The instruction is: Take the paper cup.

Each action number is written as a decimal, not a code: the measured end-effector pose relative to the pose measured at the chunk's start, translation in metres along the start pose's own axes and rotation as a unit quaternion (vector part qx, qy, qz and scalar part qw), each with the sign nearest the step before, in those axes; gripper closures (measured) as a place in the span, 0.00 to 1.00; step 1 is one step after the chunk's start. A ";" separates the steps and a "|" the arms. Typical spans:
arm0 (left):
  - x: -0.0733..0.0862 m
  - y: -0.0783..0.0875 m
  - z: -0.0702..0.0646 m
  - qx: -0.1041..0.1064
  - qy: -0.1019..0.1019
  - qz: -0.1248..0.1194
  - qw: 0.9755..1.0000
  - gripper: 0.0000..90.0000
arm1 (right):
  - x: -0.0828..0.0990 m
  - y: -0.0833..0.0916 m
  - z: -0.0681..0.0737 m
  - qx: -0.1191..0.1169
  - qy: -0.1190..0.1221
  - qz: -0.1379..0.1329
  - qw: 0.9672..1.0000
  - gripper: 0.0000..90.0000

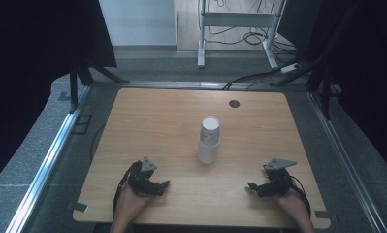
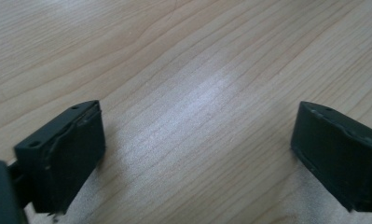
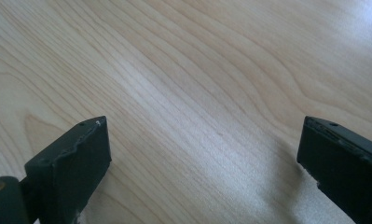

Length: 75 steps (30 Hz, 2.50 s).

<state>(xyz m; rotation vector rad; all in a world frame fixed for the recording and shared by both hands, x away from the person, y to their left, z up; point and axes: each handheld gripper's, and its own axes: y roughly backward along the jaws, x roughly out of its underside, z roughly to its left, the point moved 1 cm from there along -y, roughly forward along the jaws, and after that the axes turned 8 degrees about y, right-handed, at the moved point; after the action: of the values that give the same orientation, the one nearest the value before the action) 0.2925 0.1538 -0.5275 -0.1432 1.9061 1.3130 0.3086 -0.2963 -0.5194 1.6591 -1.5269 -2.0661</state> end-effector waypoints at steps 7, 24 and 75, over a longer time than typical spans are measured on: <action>-0.002 0.000 0.001 0.004 -0.003 0.002 1.000 0.02 | -0.007 0.005 0.001 -0.008 0.007 -0.010 1.000 0.03; -0.033 -0.002 -0.011 0.035 -0.041 -0.012 0.998 0.00 | -0.039 0.018 0.002 -0.030 0.014 -0.053 0.998 0.03; -0.141 -0.041 -0.050 0.114 -0.125 -0.048 0.984 0.07 | -0.145 0.014 -0.003 -0.085 0.063 -0.086 0.991 0.07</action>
<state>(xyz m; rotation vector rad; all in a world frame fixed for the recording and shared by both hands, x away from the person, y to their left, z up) 0.3810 0.0478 -0.4571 0.0440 1.7935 0.9903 0.3635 -0.2186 -0.4088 1.8719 -1.1721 -2.0584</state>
